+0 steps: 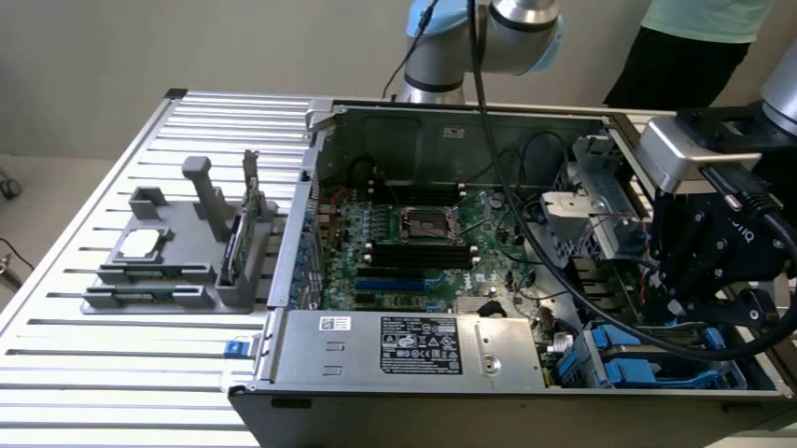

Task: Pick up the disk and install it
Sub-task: 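Insert the disk into the insertion slot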

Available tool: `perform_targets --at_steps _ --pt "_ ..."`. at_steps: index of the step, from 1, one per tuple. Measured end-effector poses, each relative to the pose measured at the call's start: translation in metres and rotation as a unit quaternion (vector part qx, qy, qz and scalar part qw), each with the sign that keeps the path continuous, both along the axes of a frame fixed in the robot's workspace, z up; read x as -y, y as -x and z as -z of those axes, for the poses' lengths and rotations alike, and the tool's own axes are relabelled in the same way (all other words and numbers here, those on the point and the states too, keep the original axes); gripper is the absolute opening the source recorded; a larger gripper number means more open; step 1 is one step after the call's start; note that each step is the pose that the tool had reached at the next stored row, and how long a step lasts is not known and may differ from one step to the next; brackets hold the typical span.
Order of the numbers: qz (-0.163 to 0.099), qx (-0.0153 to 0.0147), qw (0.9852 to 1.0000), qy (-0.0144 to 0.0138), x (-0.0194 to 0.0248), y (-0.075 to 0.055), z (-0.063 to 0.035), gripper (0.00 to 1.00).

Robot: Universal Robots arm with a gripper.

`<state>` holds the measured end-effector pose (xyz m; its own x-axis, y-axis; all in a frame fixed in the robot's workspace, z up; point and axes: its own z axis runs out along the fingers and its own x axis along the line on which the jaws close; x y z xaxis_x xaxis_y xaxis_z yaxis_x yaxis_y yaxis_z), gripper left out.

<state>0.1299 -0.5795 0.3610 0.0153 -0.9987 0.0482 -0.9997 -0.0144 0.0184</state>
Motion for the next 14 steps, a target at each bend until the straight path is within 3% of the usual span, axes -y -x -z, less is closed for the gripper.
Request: perform_targets --at_steps 14 --pt "0.010 0.0000 1.0000 0.0000 -0.0006 -0.0074 -0.0002 0.11"
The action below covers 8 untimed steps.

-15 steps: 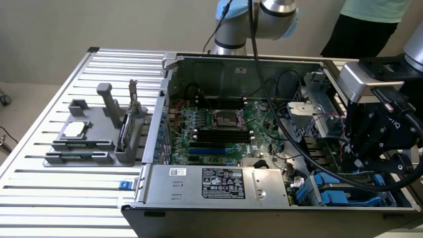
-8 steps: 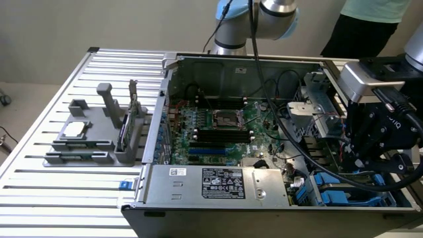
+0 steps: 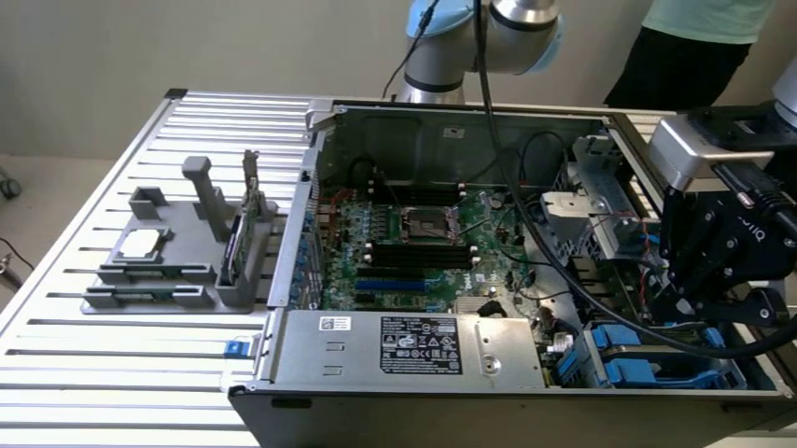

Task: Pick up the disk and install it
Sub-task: 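Insert the disk into the insertion slot, then insert the first disk wire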

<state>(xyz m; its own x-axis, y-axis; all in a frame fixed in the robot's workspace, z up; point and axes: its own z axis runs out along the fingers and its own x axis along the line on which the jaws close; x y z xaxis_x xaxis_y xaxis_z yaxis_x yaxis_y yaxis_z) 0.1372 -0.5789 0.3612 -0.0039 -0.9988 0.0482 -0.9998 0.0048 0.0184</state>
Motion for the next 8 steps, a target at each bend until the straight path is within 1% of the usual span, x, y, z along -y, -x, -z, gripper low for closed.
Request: perform_targets --at_steps 3,8 --pt "0.011 0.0000 0.9999 0.0000 -0.0001 -0.0003 0.0000 0.11" --pt "0.011 -0.0002 0.9999 0.0000 -0.0001 -0.0005 0.0000 0.11"
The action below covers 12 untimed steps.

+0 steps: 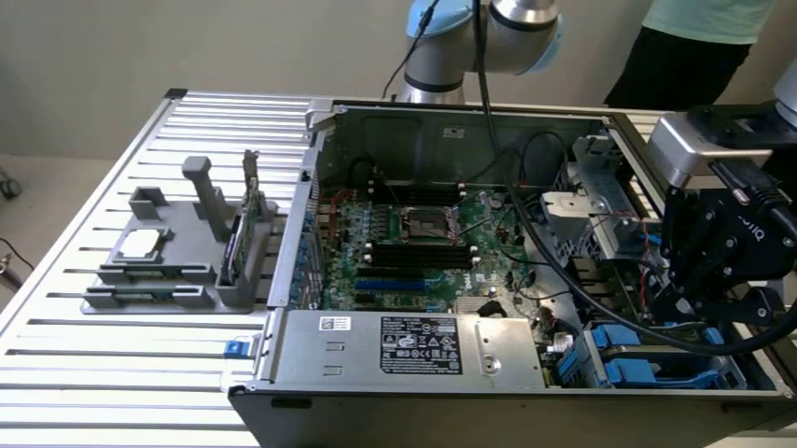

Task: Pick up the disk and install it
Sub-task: 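Insert the first disk wire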

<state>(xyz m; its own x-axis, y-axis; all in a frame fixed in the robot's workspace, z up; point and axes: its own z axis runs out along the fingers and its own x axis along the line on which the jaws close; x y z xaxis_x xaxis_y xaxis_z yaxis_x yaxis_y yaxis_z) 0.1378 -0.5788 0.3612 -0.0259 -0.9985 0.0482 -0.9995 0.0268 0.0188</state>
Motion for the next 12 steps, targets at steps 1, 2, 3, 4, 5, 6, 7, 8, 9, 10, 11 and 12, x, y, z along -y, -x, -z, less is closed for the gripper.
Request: perform_targets --at_steps 1,2,3,4,5,6,7,8,9,10,11,12 --pt "0.000 0.0000 1.0000 0.0000 0.0000 0.0000 0.0000 0.11" --pt "0.000 0.0000 1.0000 0.0000 0.0000 0.0000 0.0000 0.11" --pt "0.000 0.0000 1.0000 0.0000 0.0000 0.0000 0.0000 0.11" --pt "0.000 0.0000 1.0000 0.0000 0.0000 0.0000 0.0000 0.11" --pt "0.000 0.0000 1.0000 0.0000 0.0000 0.0000 0.0000 0.11" --pt "0.000 0.0000 1.0000 0.0000 0.0000 0.0000 0.0000 0.11" --pt "0.000 0.0000 1.0000 0.0000 0.0000 0.0000 0.0000 0.11" --pt "0.000 0.0000 1.0000 0.0000 0.0000 0.0000 0.0000 0.11" --pt "0.000 0.0000 1.0000 0.0000 0.0000 0.0000 0.0000 0.11" --pt "0.000 0.0000 1.0000 0.0000 0.0000 0.0000 0.0000 0.11" --pt "0.001 0.0000 1.0000 0.0000 0.0000 0.0000 0.0000 0.11" --pt "0.004 0.0000 1.0000 0.0000 0.0000 0.0000 0.0000 0.11"
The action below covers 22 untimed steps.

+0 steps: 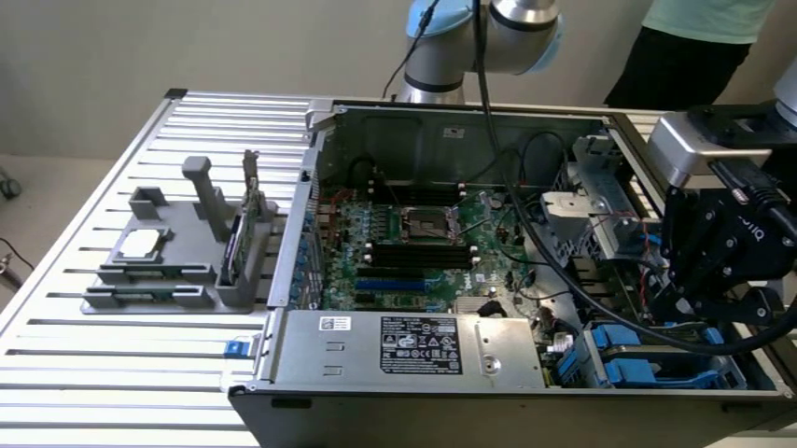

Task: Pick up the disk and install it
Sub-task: 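Insert the first disk wire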

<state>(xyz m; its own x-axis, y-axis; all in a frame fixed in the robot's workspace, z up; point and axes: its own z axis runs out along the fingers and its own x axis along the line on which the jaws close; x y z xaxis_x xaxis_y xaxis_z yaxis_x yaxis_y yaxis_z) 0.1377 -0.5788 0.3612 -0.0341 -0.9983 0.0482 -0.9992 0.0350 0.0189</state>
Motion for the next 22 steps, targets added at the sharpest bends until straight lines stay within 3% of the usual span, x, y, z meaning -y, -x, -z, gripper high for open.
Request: perform_targets --at_steps 6,11,16,22 --pt "0.036 0.0000 0.9993 0.0000 0.0000 0.0000 0.0000 0.11" --pt "0.073 0.0000 0.9973 0.0000 0.0000 -0.0001 0.0000 0.11" --pt "0.111 0.0000 0.9938 0.0000 0.0000 0.0000 0.0000 0.11" --pt "0.156 0.0000 0.9877 0.0000 0.0000 0.0000 0.0000 0.11"
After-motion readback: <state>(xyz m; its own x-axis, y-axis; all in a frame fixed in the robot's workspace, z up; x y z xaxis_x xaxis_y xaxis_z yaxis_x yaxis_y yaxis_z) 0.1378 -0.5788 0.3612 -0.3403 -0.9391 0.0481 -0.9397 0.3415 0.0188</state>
